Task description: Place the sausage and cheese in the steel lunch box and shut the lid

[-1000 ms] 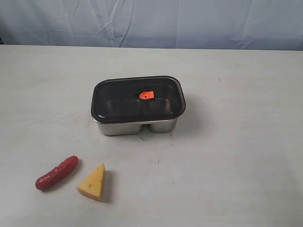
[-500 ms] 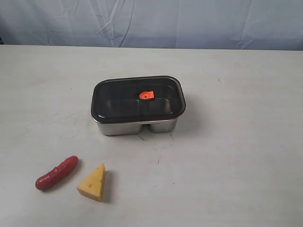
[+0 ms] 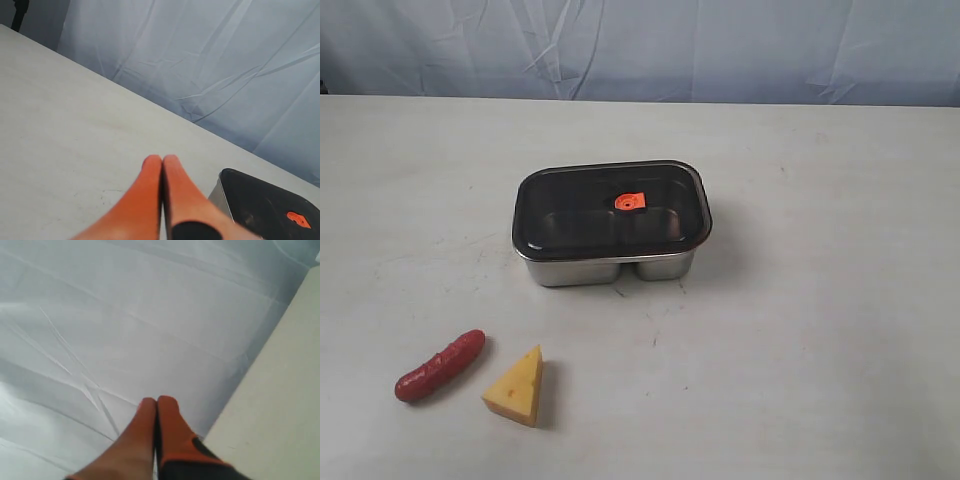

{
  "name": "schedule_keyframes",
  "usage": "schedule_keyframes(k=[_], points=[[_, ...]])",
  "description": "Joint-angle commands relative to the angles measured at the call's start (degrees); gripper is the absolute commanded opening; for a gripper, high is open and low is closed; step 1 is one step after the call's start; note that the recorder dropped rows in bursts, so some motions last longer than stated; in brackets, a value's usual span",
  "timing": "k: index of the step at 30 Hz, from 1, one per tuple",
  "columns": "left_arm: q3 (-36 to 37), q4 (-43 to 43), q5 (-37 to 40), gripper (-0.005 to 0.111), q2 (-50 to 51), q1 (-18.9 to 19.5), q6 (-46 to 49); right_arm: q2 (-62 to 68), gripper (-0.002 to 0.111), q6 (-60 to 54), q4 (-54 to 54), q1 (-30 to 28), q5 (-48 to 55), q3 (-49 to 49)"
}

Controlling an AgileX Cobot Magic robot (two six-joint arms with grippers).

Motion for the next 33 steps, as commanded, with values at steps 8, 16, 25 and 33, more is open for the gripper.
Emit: schedule_keyframes(k=[8,16,25,33], points=[[0.2,-0.3,0.2,0.000,-0.3,0.3,0.0,52.1,0.003,-55.3,22.1,-0.1,29.5,-38.7],[0.2,-0.3,0.2,0.000,-0.3,0.3,0.0,86.7,0.052,-70.7,40.8,2.2,46.2,-50.9],[0.2,-0.3,0.2,0.000,-0.3,0.3,0.0,108.1,0.052,-84.7,54.6,11.3,49.8,-51.9],[0.2,-0.7,0.2,0.000,-0.3,-0.1,0.0,114.3,0.052,-88.2,59.1,16.5,44.5,-51.9]])
